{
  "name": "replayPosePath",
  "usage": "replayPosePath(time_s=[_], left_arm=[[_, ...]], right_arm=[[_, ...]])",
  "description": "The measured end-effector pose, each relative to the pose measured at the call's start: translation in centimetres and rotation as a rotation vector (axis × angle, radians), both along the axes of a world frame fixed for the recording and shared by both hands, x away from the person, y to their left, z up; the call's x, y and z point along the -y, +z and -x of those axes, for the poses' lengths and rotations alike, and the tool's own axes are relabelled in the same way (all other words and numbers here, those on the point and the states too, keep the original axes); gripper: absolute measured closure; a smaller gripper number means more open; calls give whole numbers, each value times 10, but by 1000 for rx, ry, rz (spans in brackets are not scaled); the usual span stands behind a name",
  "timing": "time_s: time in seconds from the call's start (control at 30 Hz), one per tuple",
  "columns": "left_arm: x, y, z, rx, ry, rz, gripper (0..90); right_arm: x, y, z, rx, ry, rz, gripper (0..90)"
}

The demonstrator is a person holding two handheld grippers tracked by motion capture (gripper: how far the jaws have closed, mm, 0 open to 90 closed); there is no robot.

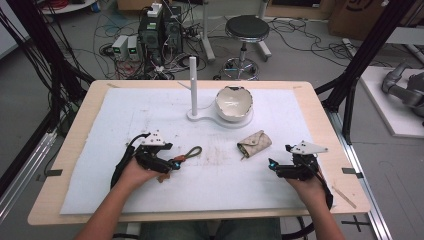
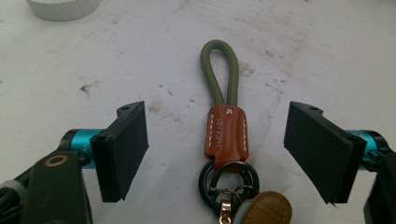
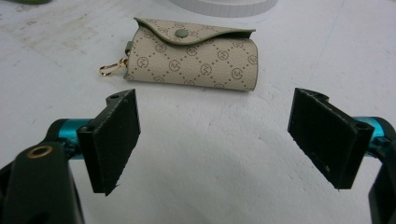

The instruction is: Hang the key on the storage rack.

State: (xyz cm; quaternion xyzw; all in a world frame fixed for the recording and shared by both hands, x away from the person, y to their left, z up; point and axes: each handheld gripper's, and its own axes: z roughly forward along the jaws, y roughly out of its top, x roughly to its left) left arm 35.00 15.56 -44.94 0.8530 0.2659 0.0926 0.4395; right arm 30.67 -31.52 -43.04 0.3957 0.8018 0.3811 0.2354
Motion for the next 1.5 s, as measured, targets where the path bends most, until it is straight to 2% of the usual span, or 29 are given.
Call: replayPosePath(time_s=[0.1,0.17,0.23,0.37,0.43,0.47,0.5,0.53,0.67,0.8,1.03,1.3,1.5], left_arm=[[5,-4,-2,-9,-6,-23,237],[8,-7,-3,-14,-19,-62,275],[10,-7,-2,8,-10,-91,307],[9,-7,-1,19,10,-89,377],[7,-6,-2,25,11,-91,469],[6,-6,-1,28,13,-92,469],[6,-6,-1,35,-1,-93,513],[7,-6,0,41,-11,-90,592],[8,-6,2,52,-28,-93,662],[8,-6,2,52,-31,-85,691],[9,-2,5,78,-40,-117,703],[5,15,11,98,-36,-47,704],[5,34,15,128,-53,-22,704]], right_arm=[[2,0,2,0,-1,3,171],[2,-1,2,-1,-2,1,171],[3,-1,3,0,-2,7,171],[4,-1,4,5,-1,7,171],[4,0,4,6,-3,9,171],[4,0,4,6,-3,9,171],[4,0,4,6,-3,10,171],[4,-1,4,8,-3,13,171],[4,-1,3,4,-4,8,171],[1,-1,2,0,2,11,171],[-1,-1,1,5,6,15,171],[-4,-2,0,0,14,16,171],[-4,-2,-2,4,16,17,171]])
